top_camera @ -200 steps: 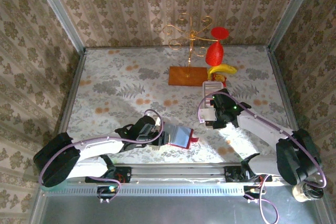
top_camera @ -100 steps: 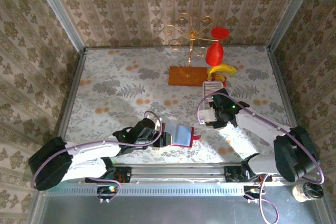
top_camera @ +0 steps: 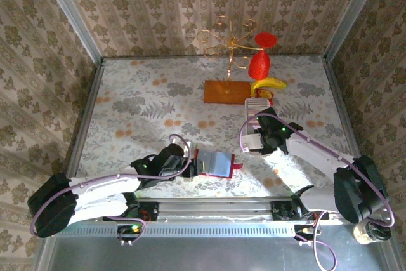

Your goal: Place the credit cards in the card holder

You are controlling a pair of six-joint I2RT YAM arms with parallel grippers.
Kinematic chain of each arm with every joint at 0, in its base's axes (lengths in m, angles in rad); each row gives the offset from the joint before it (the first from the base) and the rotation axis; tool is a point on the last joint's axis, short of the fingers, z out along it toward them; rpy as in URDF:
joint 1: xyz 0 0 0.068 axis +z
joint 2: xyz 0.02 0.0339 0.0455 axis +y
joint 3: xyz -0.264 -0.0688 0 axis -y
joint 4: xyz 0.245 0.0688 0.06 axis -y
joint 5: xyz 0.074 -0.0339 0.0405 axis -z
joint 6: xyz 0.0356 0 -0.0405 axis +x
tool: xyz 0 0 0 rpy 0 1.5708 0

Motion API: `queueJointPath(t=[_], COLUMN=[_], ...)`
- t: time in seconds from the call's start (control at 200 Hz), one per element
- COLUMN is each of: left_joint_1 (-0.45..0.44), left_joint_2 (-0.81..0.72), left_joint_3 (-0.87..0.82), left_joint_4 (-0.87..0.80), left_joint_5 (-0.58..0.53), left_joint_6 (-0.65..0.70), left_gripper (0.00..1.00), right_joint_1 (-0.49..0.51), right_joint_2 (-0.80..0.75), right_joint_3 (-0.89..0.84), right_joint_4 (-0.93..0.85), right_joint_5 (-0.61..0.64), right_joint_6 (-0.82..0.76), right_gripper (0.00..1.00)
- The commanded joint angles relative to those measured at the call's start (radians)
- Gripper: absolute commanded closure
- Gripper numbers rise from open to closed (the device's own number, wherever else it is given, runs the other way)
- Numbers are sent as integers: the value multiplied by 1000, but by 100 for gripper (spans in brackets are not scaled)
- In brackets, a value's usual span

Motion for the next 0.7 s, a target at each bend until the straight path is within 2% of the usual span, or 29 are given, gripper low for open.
queueJointPath(t=[0.0,0.17,0.325,0.595,0.695], left_joint_1=[0,29,53,83,84], left_joint_2=[-4,14,58,175,208], left_joint_3=[12,21,44,73,84], left_joint_4=[-40,-41,-41,50,77], left_joint_5=[-23,-9,2,68,90], left_joint_6=[27,46,80,89,86], left_gripper=[45,45,45,45,45], right_joint_1=[-4,-2,2,12,19], right_joint_2=[-21,-41,-62,-125,-153], right_joint_3=[27,27,30,40,55], right_joint_4=[24,15,4,-42,-124], right_joint_5=[23,20,17,-1,-35], right_joint_6=[-13,-10,-2,23,64], right_gripper=[70,79,79,86,89])
